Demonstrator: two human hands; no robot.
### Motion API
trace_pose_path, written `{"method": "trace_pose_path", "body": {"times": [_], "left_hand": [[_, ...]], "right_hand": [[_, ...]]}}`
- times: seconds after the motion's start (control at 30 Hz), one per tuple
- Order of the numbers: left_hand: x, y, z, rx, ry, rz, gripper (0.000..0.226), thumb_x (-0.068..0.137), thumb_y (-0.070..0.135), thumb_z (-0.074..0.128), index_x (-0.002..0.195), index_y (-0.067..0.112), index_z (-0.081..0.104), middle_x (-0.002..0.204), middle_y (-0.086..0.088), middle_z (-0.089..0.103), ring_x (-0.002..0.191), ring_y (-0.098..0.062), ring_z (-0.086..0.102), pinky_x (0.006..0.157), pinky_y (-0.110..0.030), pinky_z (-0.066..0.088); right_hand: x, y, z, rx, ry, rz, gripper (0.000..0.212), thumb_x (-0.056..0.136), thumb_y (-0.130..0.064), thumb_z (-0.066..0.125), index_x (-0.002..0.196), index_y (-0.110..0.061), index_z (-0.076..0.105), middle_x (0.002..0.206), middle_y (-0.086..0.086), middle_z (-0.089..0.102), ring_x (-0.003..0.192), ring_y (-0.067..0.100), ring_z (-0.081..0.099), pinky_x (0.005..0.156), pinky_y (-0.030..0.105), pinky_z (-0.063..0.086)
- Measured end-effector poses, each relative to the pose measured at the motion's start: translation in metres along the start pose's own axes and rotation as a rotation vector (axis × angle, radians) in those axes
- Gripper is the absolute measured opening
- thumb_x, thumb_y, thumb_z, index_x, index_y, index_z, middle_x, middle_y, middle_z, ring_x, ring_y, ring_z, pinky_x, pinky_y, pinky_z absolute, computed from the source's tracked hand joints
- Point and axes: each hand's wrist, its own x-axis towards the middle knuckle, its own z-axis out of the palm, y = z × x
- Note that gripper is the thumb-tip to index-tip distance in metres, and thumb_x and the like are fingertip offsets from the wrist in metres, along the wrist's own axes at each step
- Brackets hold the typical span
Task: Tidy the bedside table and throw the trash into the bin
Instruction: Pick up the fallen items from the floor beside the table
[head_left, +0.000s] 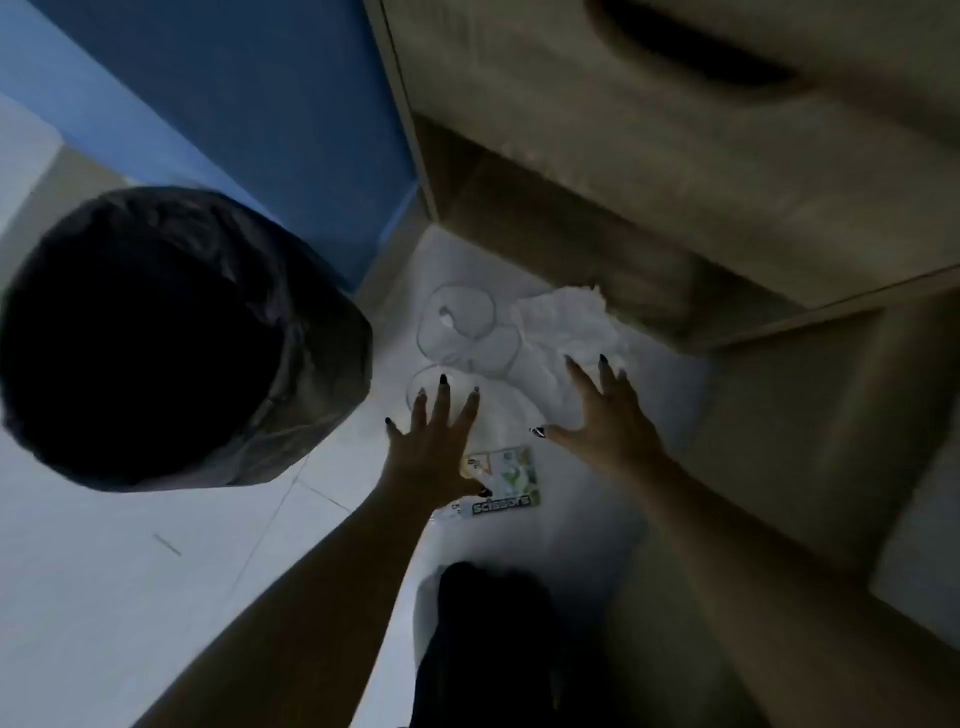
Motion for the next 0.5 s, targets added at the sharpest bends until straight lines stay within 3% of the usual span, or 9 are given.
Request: {"method": "trace_pose_path", "body": {"times": [0.13,0.27,0.33,0.4,0.5], "left_hand": [[0.026,-0.022,0.036,0.099,0.018,0.003,0.126,0.066,0.067,0.069,0.149,0.031,-0.018,0.158,-0.011,-0.023,0.147,-0.041,-0.007,0.109,-0.069,0.021],[0.032,-0.046,0.058,0.137,-0.017,0.016,0.124,0.067,0.058,0.074,0.15,0.03,-0.013,0.159,-0.011,-0.022,0.147,-0.042,0.002,0.108,-0.064,0.031],[0.035,-0.057,0.061,0.095,-0.053,0.018,0.119,0.069,0.052,0.076,0.152,0.028,-0.005,0.16,-0.011,-0.018,0.146,-0.04,0.013,0.107,-0.057,0.038],[0.038,-0.061,0.059,0.042,-0.076,0.028,0.11,0.071,0.047,0.077,0.152,0.027,0.005,0.161,-0.01,-0.009,0.142,-0.036,0.026,0.107,-0.05,0.04],[0.043,-0.058,0.056,0.012,-0.061,0.056,0.095,0.075,0.04,0.075,0.149,0.022,0.018,0.157,-0.011,0.017,0.131,-0.031,0.041,0.104,-0.043,0.044]], "right_hand": [[0.046,0.009,0.049,-0.04,0.059,0.024,0.109,0.069,-0.072,0.063,0.148,-0.045,-0.007,0.16,0.002,-0.019,0.147,0.039,-0.009,0.108,0.063,0.029],[0.068,0.021,0.091,-0.11,0.04,0.02,0.108,0.069,-0.074,0.061,0.148,-0.045,-0.007,0.159,0.0,-0.025,0.147,0.039,-0.007,0.109,0.061,0.026],[0.069,0.02,0.101,-0.185,0.07,0.027,0.1,0.075,-0.068,0.06,0.15,-0.041,0.0,0.161,0.004,-0.016,0.147,0.039,-0.001,0.108,0.058,0.03],[0.07,0.016,0.105,-0.194,0.163,0.023,0.083,0.083,-0.052,0.062,0.15,-0.032,0.018,0.16,0.012,0.005,0.144,0.039,0.013,0.105,0.053,0.036],[0.076,0.014,0.101,-0.149,0.268,-0.013,0.039,0.089,-0.016,0.058,0.126,-0.01,0.051,0.13,0.02,0.044,0.122,0.037,0.042,0.088,0.04,0.049]]}}
